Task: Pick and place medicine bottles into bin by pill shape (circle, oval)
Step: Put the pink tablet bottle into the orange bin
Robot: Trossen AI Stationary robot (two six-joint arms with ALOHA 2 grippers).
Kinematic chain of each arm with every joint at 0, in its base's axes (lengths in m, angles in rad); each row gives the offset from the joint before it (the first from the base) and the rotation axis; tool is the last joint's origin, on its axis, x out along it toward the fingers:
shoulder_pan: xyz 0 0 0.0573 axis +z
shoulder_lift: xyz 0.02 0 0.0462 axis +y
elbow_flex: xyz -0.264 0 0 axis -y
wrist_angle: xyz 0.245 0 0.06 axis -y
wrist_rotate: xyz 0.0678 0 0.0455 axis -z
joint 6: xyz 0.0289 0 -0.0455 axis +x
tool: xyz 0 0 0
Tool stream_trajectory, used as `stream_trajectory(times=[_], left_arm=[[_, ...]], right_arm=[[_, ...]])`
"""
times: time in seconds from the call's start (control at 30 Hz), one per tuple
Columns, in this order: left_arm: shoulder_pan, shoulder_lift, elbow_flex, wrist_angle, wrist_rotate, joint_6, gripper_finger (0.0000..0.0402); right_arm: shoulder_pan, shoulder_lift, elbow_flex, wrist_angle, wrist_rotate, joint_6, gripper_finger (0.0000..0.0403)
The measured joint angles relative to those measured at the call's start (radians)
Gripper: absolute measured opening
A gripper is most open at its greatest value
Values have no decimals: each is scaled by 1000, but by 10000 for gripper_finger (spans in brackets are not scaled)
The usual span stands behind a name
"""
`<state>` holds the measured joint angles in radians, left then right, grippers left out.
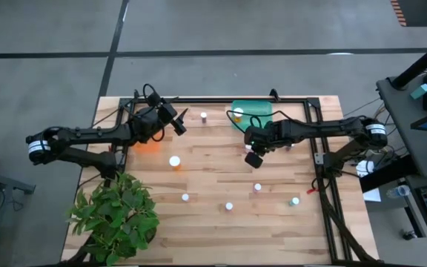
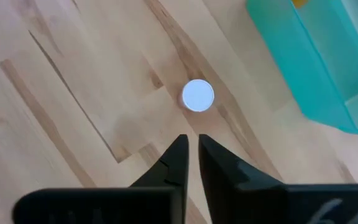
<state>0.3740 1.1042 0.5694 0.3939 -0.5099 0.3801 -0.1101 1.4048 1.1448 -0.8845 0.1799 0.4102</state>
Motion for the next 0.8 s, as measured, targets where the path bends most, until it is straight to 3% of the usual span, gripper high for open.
stream_trajectory(times=[0.5,0.8], left_arm=[[0,0,0,2,0,-2,248],[0,0,0,2,0,-2,248]], right_arm=[[-2,-1,-78,93,44,122,202],[-2,13,-146,270,84,157,256]])
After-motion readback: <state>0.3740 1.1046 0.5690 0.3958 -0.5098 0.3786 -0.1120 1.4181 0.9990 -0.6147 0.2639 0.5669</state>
